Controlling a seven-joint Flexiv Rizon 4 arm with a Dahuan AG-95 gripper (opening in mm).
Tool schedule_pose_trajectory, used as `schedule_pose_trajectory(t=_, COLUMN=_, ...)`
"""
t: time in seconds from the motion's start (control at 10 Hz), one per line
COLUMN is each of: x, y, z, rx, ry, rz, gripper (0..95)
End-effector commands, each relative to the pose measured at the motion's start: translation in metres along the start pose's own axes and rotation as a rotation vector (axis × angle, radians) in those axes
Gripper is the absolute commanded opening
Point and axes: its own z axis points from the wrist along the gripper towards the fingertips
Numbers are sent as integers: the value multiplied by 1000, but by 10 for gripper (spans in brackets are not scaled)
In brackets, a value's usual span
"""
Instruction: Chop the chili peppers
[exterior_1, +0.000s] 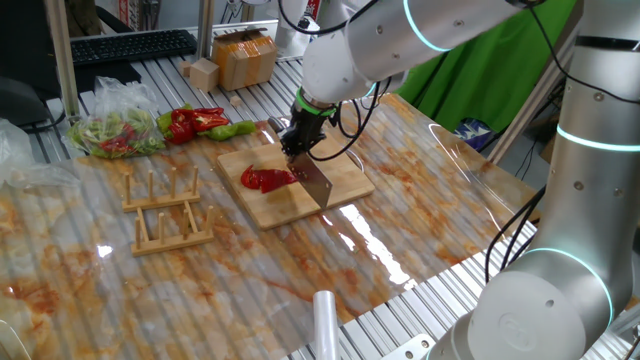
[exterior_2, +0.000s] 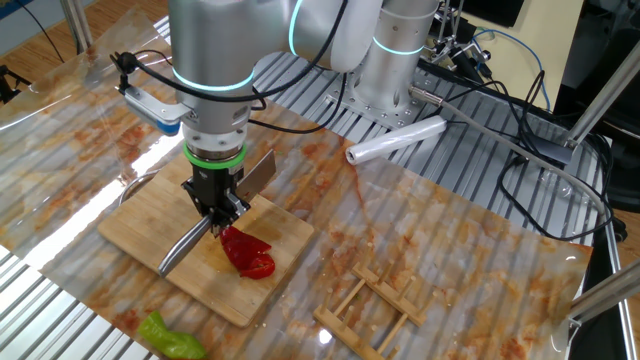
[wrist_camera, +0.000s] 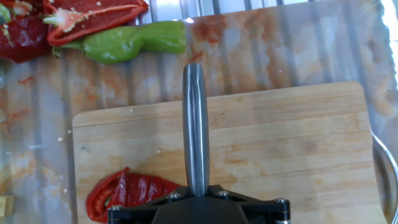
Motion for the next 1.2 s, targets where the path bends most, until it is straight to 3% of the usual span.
schedule_pose_trajectory(t=0.1, x=0, y=-1, z=-1, rx=-1, ry=1, rz=5, gripper=0)
schedule_pose_trajectory(t=0.3, x=0, y=0, z=3, rx=-7, ry=-3, rz=8, gripper=0)
schedule_pose_trajectory(t=0.4, x=2, y=0, z=11, rx=-10, ry=-10, rz=8, gripper=0)
schedule_pose_trajectory(t=0.5, x=3, y=0, z=29, rx=-27, ry=-22, rz=10, gripper=0)
schedule_pose_trajectory(t=0.6, x=4, y=2, z=36, rx=-30, ry=-17, rz=13, gripper=0)
schedule_pose_trajectory(t=0.8, x=5, y=1, z=33, rx=-29, ry=-31, rz=15, gripper=0)
schedule_pose_trajectory(t=0.9, x=7, y=0, z=31, rx=-33, ry=-69, rz=29, gripper=0)
schedule_pose_trajectory(t=1.1, x=10, y=-1, z=20, rx=-32, ry=-70, rz=31, gripper=0)
schedule_pose_trajectory(t=1.2, x=11, y=0, z=18, rx=-36, ry=-88, rz=35, gripper=0)
